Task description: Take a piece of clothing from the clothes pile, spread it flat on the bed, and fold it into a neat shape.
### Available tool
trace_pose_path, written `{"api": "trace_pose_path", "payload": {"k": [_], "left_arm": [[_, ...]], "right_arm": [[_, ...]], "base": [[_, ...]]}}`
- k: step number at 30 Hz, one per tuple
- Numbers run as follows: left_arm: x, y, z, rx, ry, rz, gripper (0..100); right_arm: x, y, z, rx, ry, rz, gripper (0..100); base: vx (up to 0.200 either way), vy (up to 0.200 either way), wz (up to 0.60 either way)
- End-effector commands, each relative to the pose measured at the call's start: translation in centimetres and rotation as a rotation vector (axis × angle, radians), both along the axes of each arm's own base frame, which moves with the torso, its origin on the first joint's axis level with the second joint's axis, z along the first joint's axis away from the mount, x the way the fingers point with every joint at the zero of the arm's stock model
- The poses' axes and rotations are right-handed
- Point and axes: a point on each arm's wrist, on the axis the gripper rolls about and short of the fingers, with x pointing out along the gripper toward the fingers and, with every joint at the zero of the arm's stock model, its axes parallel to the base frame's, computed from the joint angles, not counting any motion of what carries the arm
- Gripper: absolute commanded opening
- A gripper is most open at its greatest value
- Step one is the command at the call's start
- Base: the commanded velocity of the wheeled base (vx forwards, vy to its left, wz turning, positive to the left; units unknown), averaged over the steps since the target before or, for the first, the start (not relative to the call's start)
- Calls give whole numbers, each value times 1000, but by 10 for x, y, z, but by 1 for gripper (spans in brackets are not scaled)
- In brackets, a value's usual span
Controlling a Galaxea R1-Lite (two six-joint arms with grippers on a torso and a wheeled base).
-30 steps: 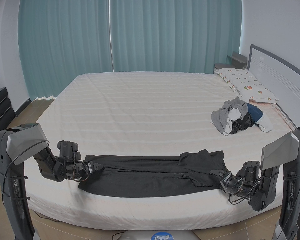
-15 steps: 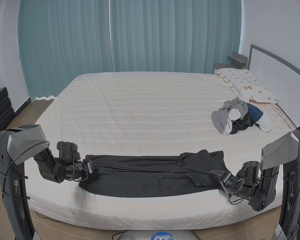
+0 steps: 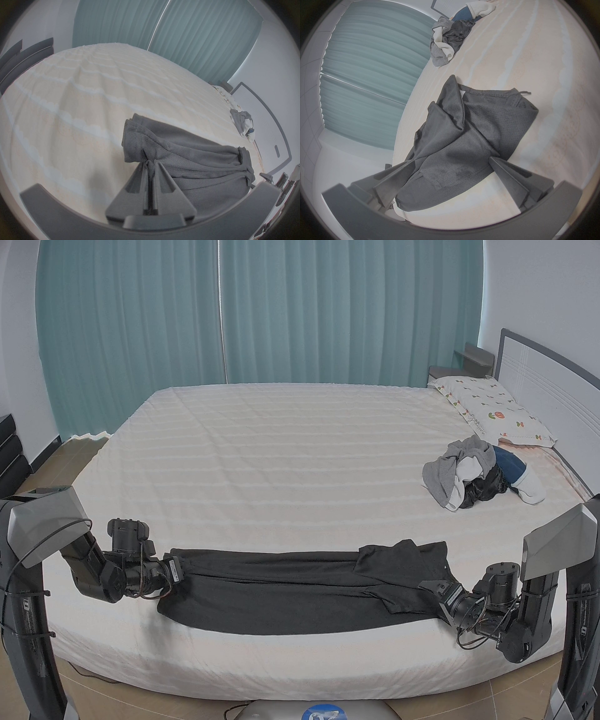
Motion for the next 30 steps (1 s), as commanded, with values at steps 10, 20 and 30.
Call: {"api": "trace_pose_path", "payload": {"k": [10,20,30], "left_arm": [[-4,15,9,-17,-17,14,0],[-7,8,6,-31,-2,-14,100],[-9,3,9,-58,-13,-46,100]], "right_arm": [[1,0,1,5,-12,-2,100],[1,0,1,5,-11,-2,100],[1,0,1,4,-11,-2,100]], "base": [[0,0,0],[0,0,0],[0,0,0]]}}
